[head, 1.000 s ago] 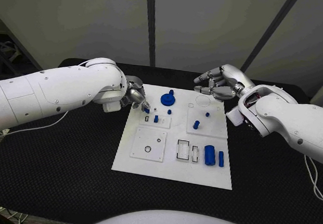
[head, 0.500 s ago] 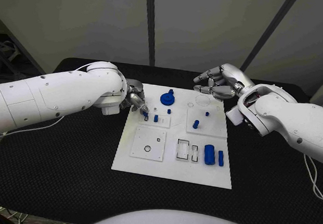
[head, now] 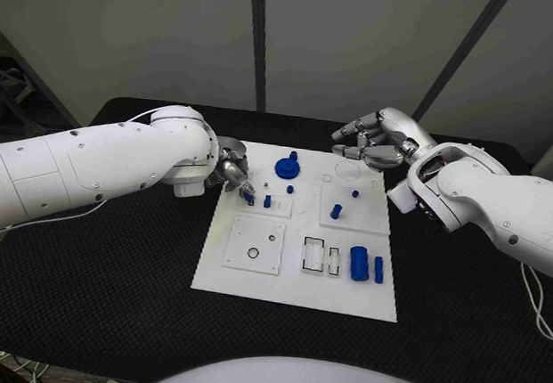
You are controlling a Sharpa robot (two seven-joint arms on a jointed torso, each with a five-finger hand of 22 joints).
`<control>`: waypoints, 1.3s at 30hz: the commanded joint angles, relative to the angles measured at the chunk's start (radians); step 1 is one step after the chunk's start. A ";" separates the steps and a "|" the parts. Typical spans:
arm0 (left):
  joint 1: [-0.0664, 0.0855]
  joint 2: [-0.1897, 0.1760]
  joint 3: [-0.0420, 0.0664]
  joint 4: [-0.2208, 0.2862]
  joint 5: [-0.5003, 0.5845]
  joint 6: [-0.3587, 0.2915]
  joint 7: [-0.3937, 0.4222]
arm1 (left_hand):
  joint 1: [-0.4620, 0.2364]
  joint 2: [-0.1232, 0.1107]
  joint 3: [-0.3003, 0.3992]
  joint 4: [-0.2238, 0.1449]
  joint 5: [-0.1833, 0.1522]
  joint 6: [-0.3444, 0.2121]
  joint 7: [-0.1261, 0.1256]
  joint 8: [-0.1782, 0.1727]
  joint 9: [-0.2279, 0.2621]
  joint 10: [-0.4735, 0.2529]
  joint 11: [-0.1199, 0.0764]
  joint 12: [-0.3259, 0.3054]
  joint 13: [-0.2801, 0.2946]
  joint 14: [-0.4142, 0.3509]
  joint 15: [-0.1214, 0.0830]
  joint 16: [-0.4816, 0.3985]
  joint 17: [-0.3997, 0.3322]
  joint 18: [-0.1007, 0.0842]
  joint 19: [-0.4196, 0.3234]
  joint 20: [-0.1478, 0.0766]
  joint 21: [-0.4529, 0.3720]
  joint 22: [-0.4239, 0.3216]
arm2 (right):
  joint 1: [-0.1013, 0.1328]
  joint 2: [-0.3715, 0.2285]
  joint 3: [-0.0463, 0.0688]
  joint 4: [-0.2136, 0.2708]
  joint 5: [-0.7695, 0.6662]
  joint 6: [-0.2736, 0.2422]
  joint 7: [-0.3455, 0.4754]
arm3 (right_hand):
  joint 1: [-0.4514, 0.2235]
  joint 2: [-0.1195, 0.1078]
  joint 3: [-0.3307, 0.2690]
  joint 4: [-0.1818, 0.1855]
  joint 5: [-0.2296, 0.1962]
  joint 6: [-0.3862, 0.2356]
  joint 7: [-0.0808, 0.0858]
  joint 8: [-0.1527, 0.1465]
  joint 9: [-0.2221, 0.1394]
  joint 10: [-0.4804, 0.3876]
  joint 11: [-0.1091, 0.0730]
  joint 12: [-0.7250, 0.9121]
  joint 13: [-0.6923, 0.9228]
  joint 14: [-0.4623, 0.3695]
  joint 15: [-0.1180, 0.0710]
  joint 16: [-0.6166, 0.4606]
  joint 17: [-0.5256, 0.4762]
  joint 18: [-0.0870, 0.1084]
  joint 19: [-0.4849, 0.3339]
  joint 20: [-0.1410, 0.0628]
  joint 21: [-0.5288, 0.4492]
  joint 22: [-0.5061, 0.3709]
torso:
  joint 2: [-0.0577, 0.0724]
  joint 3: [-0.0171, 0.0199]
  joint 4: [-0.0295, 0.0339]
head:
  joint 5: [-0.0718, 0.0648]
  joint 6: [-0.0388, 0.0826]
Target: Assemble the parts on the task board
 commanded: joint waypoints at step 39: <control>-0.002 0.038 -0.042 -0.036 0.012 0.086 -0.018 | -0.017 0.006 0.127 -0.123 0.007 0.012 -0.002 0.010 0.008 0.048 -0.028 0.009 0.009 0.041 -0.007 0.004 0.001 -0.010 0.021 -0.007 0.011 0.038 | 0.002 0.001 0.001 0.001 -0.003 0.007 0.006 | -0.007 -0.001 -0.001 0.005 0.005 0.007 -0.003 0.006 0.001 0.000 -0.002 -0.003 -0.001 0.043 -0.008 -0.004 -0.001 0.013 -0.005 -0.002 -0.005 0.000 | 0.001 0.0009 -0.0011 | -0.005 -0.011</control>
